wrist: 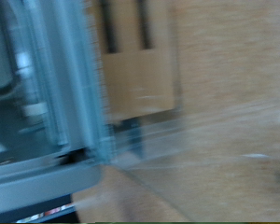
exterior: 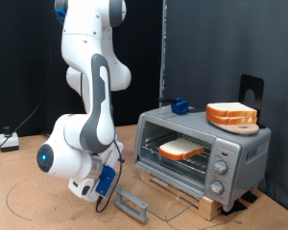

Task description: Make a piece of toast with the oven

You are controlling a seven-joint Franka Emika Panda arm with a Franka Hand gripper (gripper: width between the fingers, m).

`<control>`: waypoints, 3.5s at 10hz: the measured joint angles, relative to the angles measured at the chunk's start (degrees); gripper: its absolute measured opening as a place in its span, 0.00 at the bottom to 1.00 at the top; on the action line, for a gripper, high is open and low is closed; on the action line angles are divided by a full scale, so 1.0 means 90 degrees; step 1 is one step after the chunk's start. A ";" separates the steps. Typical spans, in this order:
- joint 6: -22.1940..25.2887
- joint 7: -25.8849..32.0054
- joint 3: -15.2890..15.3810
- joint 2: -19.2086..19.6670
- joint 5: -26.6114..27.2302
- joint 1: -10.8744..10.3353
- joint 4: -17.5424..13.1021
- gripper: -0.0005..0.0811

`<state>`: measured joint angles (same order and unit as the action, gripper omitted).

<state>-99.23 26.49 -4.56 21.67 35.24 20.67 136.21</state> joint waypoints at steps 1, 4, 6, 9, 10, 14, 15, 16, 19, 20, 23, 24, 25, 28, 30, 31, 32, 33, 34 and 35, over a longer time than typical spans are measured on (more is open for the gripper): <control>0.0364 0.0169 -0.0003 -0.0133 0.0020 0.0072 0.0001 0.99; 0.1209 0.0412 -0.0012 -0.0581 0.0116 0.0247 0.0021 0.99; 0.1430 0.0400 0.0011 -0.0926 0.0150 0.0231 0.0086 0.99; 0.1839 0.0406 0.0105 -0.1418 0.0159 0.0223 0.0168 0.99; 0.1987 0.0406 0.0149 -0.1588 0.0161 0.0209 0.0209 0.99; 0.2207 0.0209 0.0438 -0.2328 0.0172 0.0100 0.0575 0.99; 0.2205 0.0091 0.0532 -0.2530 0.0187 0.0046 0.0717 0.99; 0.2196 -0.0012 0.0631 -0.2733 0.0214 -0.0006 0.0870 0.99; 0.2113 -0.0289 0.0941 -0.3346 0.0400 -0.0154 0.1385 0.99; 0.2065 -0.0389 0.1051 -0.3583 0.0492 -0.0205 0.1584 0.99; 0.1873 -0.0779 0.1111 -0.4044 0.0532 -0.0130 0.1844 0.99; 0.1751 -0.0839 0.1016 -0.4032 0.0503 -0.0001 0.1800 0.99; 0.1631 -0.0910 0.0916 -0.3999 0.0499 0.0138 0.1738 0.99; 0.1351 -0.1269 0.0737 -0.3612 0.0324 0.0448 0.1419 0.99; 0.1575 -0.0966 0.0704 -0.3570 0.0266 0.0453 0.1377 0.99; 0.1911 -0.0753 0.0591 -0.3399 0.0055 0.0486 0.1180 0.99; 0.2375 -0.0666 0.0486 -0.3091 -0.0129 0.0537 0.0854 0.99; 0.2657 -0.0523 0.0418 -0.2754 -0.0170 0.0573 0.0524 0.99; 0.2646 -0.0382 0.0365 -0.2479 -0.0125 0.0594 0.0276 0.99; 0.2353 -0.0353 0.0328 -0.2297 0.0058 0.0617 0.0125 0.99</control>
<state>-78.05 23.32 -1.61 1.00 35.77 26.22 137.34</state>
